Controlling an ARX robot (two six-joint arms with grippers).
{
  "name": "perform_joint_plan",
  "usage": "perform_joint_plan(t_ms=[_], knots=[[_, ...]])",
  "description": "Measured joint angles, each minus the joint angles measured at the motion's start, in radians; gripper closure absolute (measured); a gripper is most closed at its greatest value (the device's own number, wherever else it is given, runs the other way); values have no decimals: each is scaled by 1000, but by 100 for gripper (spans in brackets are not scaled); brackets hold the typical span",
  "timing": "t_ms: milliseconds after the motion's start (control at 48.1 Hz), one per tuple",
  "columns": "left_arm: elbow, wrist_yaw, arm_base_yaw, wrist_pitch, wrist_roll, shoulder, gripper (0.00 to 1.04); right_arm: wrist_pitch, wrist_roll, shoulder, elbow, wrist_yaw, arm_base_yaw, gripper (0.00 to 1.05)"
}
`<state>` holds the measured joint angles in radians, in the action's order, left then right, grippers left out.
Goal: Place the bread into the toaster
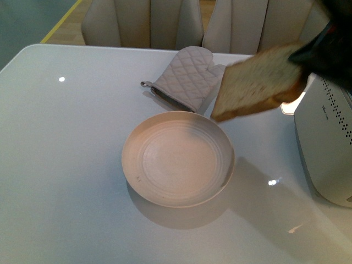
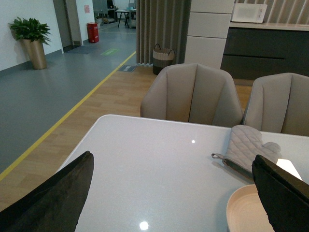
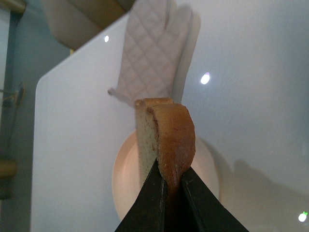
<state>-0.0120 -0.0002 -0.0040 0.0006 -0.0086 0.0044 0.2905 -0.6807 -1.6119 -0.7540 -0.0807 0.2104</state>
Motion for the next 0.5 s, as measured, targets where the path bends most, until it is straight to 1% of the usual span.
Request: perform_joint_plan(t_ms=[125, 187, 291, 374, 437, 499], knots=[[0, 0, 0, 0, 0, 0, 7, -228, 197, 206, -142, 32, -86, 102], [0, 0, 0, 0, 0, 0, 7, -307, 269, 250, -209, 42, -123, 102], [0, 0, 0, 0, 0, 0, 7, -397, 382, 271, -299, 19, -171, 102], [0, 0, 0, 0, 0, 0, 7, -502, 541, 254, -392, -3, -226, 102], [0, 0, 0, 0, 0, 0, 7, -542, 608, 238, -419, 7, -249, 102], [0, 0, 0, 0, 0, 0, 7, -574, 678, 219, -436, 37, -269, 102]])
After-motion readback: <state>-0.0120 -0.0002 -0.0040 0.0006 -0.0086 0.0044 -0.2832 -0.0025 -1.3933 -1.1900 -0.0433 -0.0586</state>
